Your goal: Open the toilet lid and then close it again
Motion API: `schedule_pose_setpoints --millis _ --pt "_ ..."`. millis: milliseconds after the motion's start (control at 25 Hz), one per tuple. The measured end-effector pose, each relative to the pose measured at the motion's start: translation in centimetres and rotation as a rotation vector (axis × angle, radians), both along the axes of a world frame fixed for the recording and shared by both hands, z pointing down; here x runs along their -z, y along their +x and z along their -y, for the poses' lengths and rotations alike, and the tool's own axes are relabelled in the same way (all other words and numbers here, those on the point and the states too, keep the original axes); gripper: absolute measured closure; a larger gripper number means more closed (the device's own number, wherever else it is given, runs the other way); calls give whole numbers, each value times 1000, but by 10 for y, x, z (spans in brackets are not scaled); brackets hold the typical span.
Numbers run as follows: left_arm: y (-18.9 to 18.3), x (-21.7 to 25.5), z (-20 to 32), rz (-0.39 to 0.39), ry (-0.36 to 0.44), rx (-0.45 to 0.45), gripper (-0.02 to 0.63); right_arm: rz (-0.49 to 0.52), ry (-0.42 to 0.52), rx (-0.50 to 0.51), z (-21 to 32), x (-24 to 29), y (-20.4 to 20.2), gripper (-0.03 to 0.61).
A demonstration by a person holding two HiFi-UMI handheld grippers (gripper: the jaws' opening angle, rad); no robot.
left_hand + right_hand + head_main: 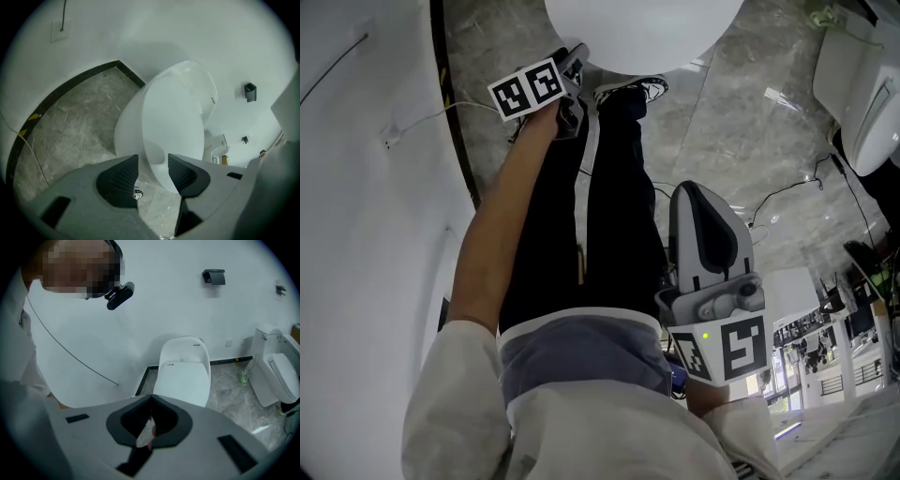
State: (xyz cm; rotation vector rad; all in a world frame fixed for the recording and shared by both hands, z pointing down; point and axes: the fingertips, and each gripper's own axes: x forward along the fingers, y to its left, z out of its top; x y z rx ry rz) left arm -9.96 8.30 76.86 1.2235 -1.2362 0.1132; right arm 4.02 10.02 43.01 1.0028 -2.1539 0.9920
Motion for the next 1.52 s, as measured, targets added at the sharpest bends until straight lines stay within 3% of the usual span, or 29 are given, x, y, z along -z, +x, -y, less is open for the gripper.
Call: schedule_pose_setpoints --millis 280,680,1040,1520 --pt "4 -4 5 -22 4 15 436 -4 -5 -2 2 -2 -2 568" --pt "6 5 7 42 -8 3 434 2 -5 -6 4 1 -3 568" --pt "7 14 5 86 8 -60 434 3 -2 -24 7 2 1 568" --pt "8 34 5 84 13 -63 436 17 24 -36 18 18 2 568"
